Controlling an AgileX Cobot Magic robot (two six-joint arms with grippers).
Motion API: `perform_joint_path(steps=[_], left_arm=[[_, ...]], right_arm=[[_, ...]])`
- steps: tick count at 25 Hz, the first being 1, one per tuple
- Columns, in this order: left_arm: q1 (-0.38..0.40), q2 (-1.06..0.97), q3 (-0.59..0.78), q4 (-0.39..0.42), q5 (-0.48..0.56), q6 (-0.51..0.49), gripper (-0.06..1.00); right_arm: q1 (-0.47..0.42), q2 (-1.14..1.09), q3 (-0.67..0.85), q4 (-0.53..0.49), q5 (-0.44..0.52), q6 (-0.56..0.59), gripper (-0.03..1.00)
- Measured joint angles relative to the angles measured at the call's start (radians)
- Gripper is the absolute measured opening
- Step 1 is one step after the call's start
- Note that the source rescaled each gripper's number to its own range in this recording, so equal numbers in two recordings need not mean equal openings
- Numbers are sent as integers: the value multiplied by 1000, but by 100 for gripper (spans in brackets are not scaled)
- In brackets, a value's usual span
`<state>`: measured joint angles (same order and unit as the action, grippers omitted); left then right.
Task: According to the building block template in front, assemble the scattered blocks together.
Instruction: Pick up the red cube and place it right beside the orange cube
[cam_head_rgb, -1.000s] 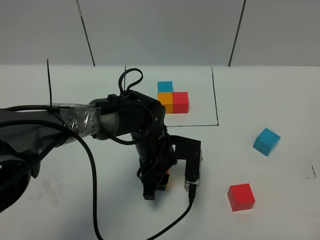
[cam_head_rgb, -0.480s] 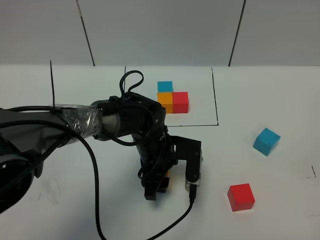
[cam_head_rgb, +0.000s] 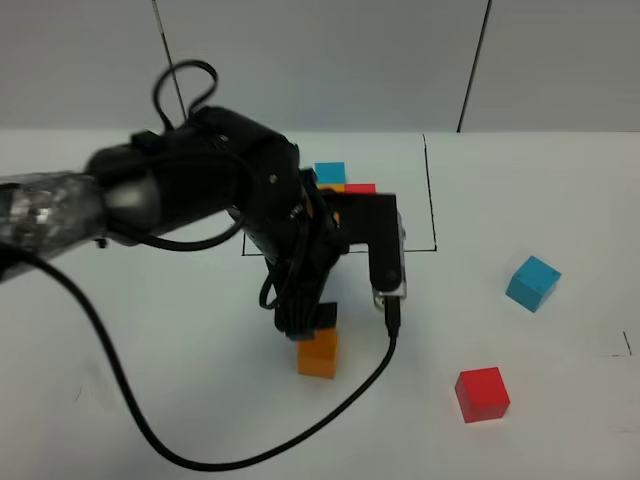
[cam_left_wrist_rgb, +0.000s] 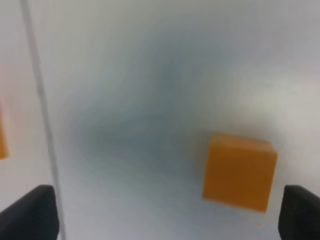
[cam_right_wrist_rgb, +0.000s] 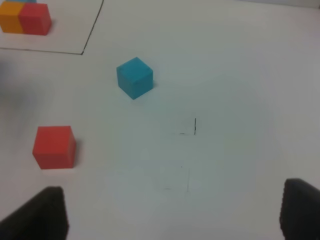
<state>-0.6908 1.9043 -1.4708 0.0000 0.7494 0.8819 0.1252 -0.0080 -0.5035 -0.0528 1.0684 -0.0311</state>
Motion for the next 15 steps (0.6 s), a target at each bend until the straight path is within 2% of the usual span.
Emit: perform_joint_path(steps=[4, 8, 11, 15], left_arm=[[20, -204, 0, 211, 37, -299, 100], [114, -408, 0, 451, 134, -598, 100], [203, -546, 0, 558, 249, -715, 100], [321, -716, 14, 583, 374, -749, 100]], right_arm=[[0, 0, 0, 0, 0, 0, 73], [0, 0, 0, 0, 0, 0, 73], [0, 0, 0, 0, 0, 0, 73], [0, 0, 0, 0, 0, 0, 73]])
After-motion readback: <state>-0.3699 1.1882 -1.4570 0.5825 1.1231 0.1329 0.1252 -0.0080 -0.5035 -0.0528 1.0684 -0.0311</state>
